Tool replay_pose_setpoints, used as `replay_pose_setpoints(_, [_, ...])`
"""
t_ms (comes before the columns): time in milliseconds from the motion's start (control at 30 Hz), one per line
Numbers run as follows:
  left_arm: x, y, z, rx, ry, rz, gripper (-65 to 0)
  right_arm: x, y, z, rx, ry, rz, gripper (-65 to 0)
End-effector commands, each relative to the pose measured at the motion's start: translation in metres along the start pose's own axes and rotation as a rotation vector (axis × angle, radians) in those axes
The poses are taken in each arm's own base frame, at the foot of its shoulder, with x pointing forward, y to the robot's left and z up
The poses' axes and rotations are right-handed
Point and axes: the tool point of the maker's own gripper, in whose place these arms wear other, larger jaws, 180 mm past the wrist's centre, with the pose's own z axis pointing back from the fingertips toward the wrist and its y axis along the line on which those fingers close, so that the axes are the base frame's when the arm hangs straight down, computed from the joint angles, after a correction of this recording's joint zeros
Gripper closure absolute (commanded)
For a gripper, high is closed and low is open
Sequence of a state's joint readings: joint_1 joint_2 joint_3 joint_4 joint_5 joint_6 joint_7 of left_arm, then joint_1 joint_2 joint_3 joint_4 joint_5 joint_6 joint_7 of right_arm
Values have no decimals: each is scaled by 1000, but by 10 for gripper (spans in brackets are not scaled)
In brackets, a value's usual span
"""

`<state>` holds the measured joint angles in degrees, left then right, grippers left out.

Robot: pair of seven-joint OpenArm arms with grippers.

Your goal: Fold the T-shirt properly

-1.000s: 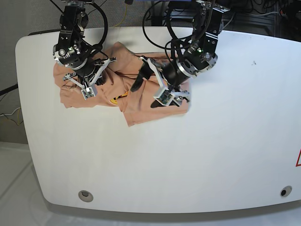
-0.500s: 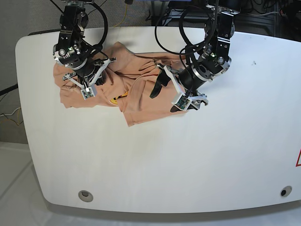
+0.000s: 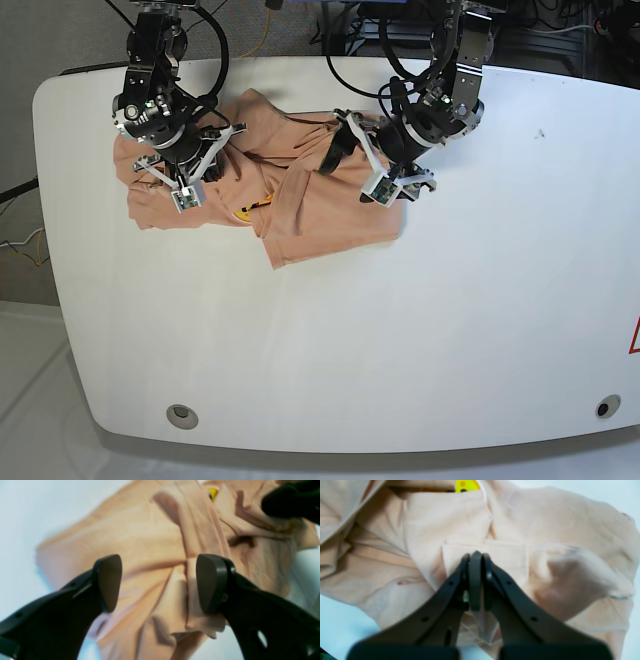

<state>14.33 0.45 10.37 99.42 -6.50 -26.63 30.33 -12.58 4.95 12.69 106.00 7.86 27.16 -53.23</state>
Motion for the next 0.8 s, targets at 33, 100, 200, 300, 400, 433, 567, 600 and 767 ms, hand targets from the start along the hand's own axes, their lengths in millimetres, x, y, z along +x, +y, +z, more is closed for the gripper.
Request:
replay_pose_setpoints(33, [18, -3, -1, -12, -62, 0, -439, 12, -2, 4, -3, -40, 8, 0])
replay_pose_setpoints(100, [21, -7, -2, -17, -70, 11, -439, 11, -2, 3, -3, -38, 7, 0])
replay_pose_setpoints(200, [23, -11, -4, -21, -79, 22, -439, 11, -2, 3, -3, -38, 7, 0])
replay_pose_setpoints(300, [25, -16, -6, -34, -81, 22, -439, 12, -2, 4, -4, -40, 7, 0])
replay_pose_setpoints(400, [22, -32, -13, -75, -70, 22, -439, 12, -1, 3, -1, -41, 4, 0])
replay_pose_setpoints(433, [20, -36, -14, -80, -65, 26, -439, 12, -1, 3, -1, -41, 4, 0])
replay_pose_setpoints(567, [14, -45, -21, -85, -43, 51, -439, 12, -2, 3, -3, -40, 5, 0])
replay_pose_setpoints(600, [13, -46, -22, -77, -39, 59, -439, 12, -2, 3, -3, -40, 5, 0])
replay_pose_setpoints(767, [11, -44, -25, -49, -32, 85, -439, 11, -2, 3, -3, -39, 5, 0])
